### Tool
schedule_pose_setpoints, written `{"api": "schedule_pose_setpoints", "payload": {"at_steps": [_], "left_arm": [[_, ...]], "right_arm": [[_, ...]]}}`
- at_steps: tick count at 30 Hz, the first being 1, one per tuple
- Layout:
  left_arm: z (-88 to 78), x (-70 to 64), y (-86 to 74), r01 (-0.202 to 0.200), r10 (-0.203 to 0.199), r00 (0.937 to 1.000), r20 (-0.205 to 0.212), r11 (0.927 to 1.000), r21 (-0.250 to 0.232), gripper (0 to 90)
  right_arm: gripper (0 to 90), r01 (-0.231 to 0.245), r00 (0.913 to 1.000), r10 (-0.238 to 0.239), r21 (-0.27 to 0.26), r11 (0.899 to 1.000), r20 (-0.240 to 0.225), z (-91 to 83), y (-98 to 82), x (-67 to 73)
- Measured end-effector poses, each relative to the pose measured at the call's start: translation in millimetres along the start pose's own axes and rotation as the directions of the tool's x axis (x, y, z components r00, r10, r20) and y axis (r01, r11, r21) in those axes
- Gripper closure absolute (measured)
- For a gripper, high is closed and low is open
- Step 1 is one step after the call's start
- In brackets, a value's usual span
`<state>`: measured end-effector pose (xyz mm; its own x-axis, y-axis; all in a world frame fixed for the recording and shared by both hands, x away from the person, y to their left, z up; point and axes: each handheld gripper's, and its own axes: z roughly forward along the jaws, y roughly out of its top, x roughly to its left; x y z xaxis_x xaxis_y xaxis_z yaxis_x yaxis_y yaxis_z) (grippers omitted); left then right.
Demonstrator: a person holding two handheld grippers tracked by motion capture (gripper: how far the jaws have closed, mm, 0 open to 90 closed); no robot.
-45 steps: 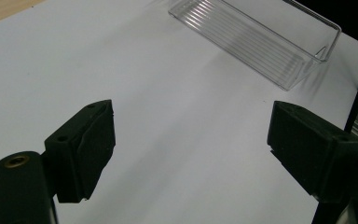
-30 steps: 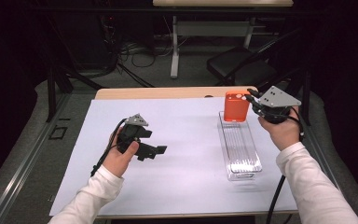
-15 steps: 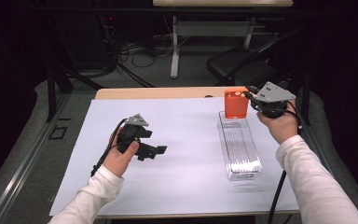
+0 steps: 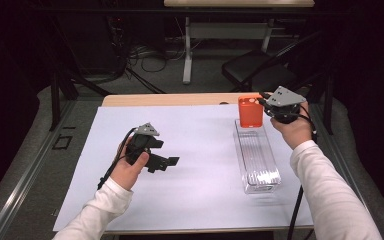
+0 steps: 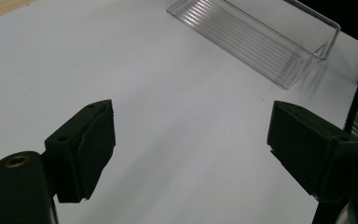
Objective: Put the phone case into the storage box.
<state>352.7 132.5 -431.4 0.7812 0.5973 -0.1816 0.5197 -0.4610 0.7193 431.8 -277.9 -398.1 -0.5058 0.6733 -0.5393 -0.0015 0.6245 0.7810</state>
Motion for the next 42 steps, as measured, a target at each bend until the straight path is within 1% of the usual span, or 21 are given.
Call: {"api": "schedule_pose_setpoints", "payload": {"at_steps": [5, 13, 19, 23, 25, 28, 31, 34, 36, 38, 40, 42], "left_arm": [[-0.6, -0.1, 0.0, 0.003, -0.003, 1.0000, 0.001, 1.0000, -0.001, 15.7], [1.3, -0.4, 0.0, 0.000, 0.000, 1.0000, 0.007, 1.0000, 0.002, 15.7], [4.4, -0.2, -0.1, 0.002, -0.002, 1.0000, 0.010, 1.0000, 0.001, 15.7], [5.6, -1.5, 0.4, 0.003, -0.003, 0.9999, 0.011, 1.0000, 0.000, 15.7], [5.8, -1.7, 0.6, 0.002, -0.002, 0.9999, 0.012, 1.0000, -0.001, 15.7], [6.0, -1.4, 0.7, 0.002, -0.002, 0.9999, 0.012, 1.0000, 0.000, 15.7], [6.0, -0.3, 0.7, 0.005, -0.005, 0.9999, 0.010, 1.0000, 0.000, 15.7], [5.9, 0.2, 0.6, 0.008, -0.008, 0.9999, 0.011, 1.0000, 0.005, 15.7], [6.2, 0.3, 0.6, 0.008, -0.008, 0.9999, 0.011, 1.0000, 0.004, 15.7], [6.1, 0.2, 0.6, 0.008, -0.008, 0.9999, 0.011, 1.0000, 0.005, 15.7], [6.0, 0.3, 0.6, 0.008, -0.008, 0.9999, 0.011, 0.9999, 0.007, 15.7], [5.5, 0.8, 0.5, 0.006, -0.006, 1.0000, 0.004, 1.0000, 0.000, 15.7]], "right_arm": [[80.2, -0.007, 1.0000, 0.007, 0.009, 1.000, 0.003, 5.4, -5.4, 1.4], [80.1, -0.012, 0.9999, 0.012, 0.041, 0.999, 0.004, 15.7, -18.7, 5.9], [80.1, -0.026, 0.9996, 0.026, 0.045, 0.999, 0.011, 21.3, -25.7, 6.9], [80.2, -0.036, 0.9992, 0.035, 0.043, 0.998, 0.020, 24.0, -30.9, 6.9], [80.2, -0.046, 0.9985, 0.045, 0.038, 0.998, 0.032, 24.8, -33.9, 6.3], [80.2, -0.054, 0.9980, 0.053, 0.027, 0.998, 0.036, 25.9, -38.3, 6.3], [80.3, -0.046, 0.9985, 0.046, 0.018, 0.999, 0.029, 26.8, -41.0, 7.9], [80.3, -0.052, 0.9983, 0.052, 0.004, 0.999, 0.025, 27.7, -43.1, 9.5], [80.2, -0.047, 0.9986, 0.047, -0.003, 0.999, 0.023, 28.5, -44.4, 10.8], [80.2, -0.050, 0.9985, 0.050, -0.003, 0.999, 0.024, 29.1, -45.7, 12.4], [80.3, -0.042, 0.9989, 0.042, -0.001, 0.999, 0.023, 30.2, -47.8, 14.7], [80.3, -0.045, 0.9987, 0.045, -0.001, 0.999, 0.025, 31.2, -50.2, 16.9]]}}
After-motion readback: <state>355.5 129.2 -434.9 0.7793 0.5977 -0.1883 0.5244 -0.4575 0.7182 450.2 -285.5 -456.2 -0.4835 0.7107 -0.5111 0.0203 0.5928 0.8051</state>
